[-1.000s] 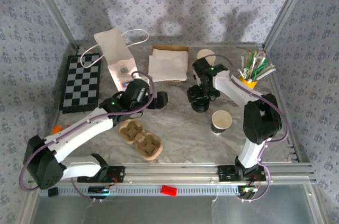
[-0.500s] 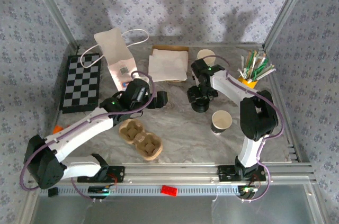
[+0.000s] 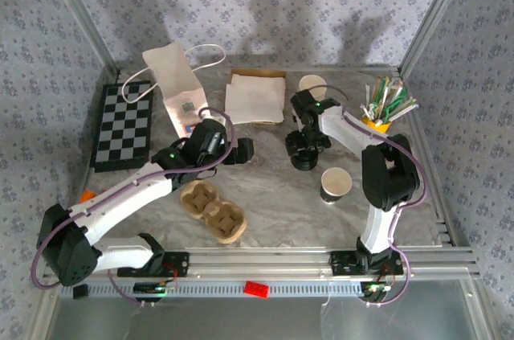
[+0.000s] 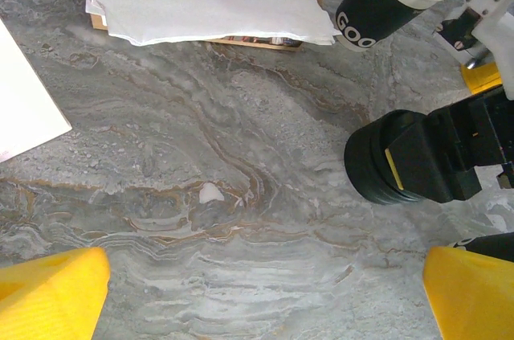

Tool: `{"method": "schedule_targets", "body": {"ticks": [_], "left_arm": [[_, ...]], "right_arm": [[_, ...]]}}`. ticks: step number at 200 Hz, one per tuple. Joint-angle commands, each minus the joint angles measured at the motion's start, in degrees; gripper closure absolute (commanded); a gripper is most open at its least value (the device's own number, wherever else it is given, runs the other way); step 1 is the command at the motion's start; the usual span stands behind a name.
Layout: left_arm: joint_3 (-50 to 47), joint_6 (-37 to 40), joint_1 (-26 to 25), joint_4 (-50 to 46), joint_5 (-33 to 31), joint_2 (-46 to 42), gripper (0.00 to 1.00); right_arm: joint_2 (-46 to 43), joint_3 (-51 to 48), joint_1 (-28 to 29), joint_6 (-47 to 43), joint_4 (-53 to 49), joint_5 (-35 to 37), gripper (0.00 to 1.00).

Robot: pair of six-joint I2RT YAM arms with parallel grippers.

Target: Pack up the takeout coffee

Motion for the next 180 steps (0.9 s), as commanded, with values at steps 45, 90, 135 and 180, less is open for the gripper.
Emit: {"method": "schedule_targets", "body": {"ticks": [45, 90, 135, 180], "left_arm": [[2.01, -0.25, 0.41, -0.36, 0.71, 0.8, 0.0], [2.38, -0.39, 0.44, 0.1, 1.35, 0.54, 0.0], [2.91, -0.74, 0.49, 0.43, 2.01, 0.54, 0.0], [2.9, -0.93, 0.46, 1.1, 2.33, 1.44, 0.0]], "right_arm": [[-2.73, 2.45, -0.53, 0.35, -1.56, -1.45, 0.25], [-6.77, 2.11, -1.96, 1.28, -1.73, -2.35, 0.25], [-9.3, 2.74, -2.46, 2.02, -3.55, -2.21, 0.25], [-6.48, 1.84, -2.48, 2.63, -1.3, -2.31, 0.25]]}}
